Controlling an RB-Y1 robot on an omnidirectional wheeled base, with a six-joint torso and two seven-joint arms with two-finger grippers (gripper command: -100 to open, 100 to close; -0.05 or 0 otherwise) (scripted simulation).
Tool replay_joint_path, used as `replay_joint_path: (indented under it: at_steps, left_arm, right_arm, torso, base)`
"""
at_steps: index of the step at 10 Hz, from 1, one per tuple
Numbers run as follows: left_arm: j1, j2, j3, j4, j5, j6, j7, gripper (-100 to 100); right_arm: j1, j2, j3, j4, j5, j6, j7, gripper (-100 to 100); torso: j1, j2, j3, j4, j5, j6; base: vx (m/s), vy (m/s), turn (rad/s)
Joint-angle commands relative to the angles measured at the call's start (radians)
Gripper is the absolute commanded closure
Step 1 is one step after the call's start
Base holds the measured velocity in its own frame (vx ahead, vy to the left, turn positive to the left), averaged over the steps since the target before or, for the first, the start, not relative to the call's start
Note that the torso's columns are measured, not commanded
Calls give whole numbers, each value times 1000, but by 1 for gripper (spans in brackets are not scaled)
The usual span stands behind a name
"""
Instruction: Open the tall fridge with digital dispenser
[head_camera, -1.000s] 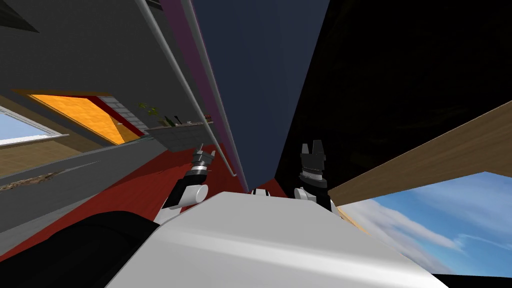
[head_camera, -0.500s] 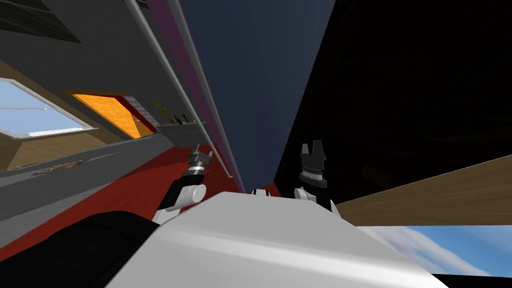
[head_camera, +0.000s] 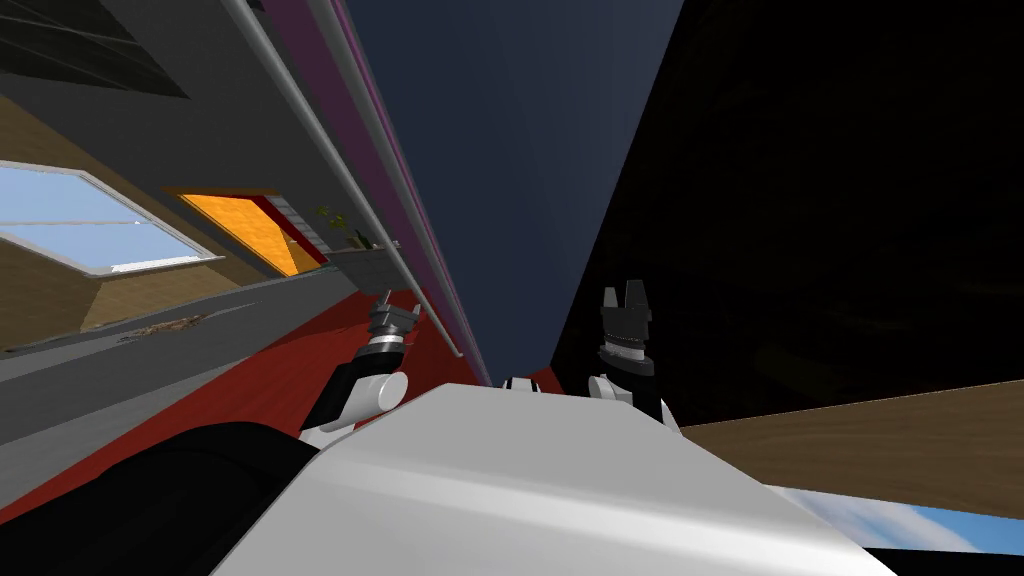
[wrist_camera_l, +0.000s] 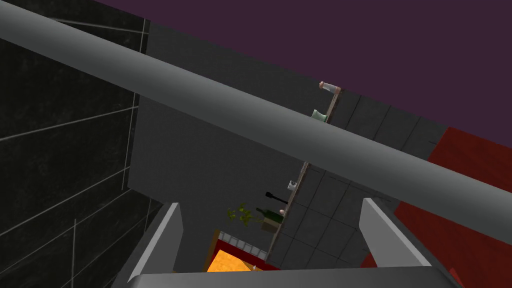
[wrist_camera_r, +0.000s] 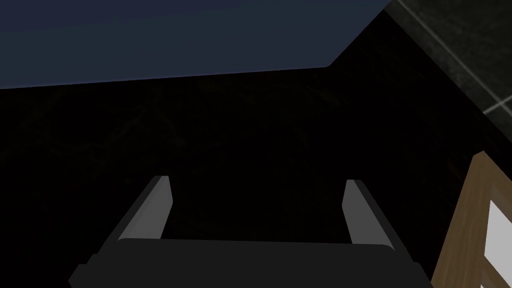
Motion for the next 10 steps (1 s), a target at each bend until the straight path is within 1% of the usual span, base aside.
replay_joint_path:
  at_steps: [1,2,3,4,5,7,8,9,10]
  left_arm:
    - [-5,4,-11,18,-7,-10,-5,100]
    - [-5,20,-23,18,-1,-14,-3,100]
    - [-5,20,-23,18,-1,-14,-3,100]
    - [-4,35,-33,16,6,-15,1,100]
    - [-4,35,-33,16,6,-15,1,100]
    - [-1,67,-54,12,20,-16,9,100]
    - [-1,67,-54,12,20,-16,9,100]
    - [0,83,-64,10,27,-17,13,100]
    - [0,83,-64,10,27,-17,13,100]
  right_arm:
    - [0,0,0,0,0,0,0,0]
    - [0,0,0,0,0,0,0,0]
    - [0,0,0,0,0,0,0,0]
    - [0,0,0,0,0,0,0,0]
    - [0,0,0,0,0,0,0,0]
    - [0,0,0,0,0,0,0,0]
    - [0,0,0,0,0,0,0,0]
    - [0,0,0,0,0,0,0,0]
    - [0,0,0,0,0,0,0,0]
  torso:
    - [-4,2,1,1,-2,0]
    - [0,1,0,1,-2,-3]
    - [11,0,0,1,2,-3]
    - [12,2,1,1,3,-4]
    - [10,3,2,2,2,-4]
    - [5,1,0,1,0,-4]
    - [4,1,0,1,0,-3]
    - [2,0,0,1,0,-4]
    - [4,0,-1,1,0,-4]
  base:
    - [-28,-32,-40]
    - [-16,133,-106]
    - [-54,184,-77]
    - [-86,220,-84]
    - [-78,235,-38]
    - [-83,274,-62]
    - [-79,265,-99]
    - [-74,295,-69]
    - [-54,259,-34]
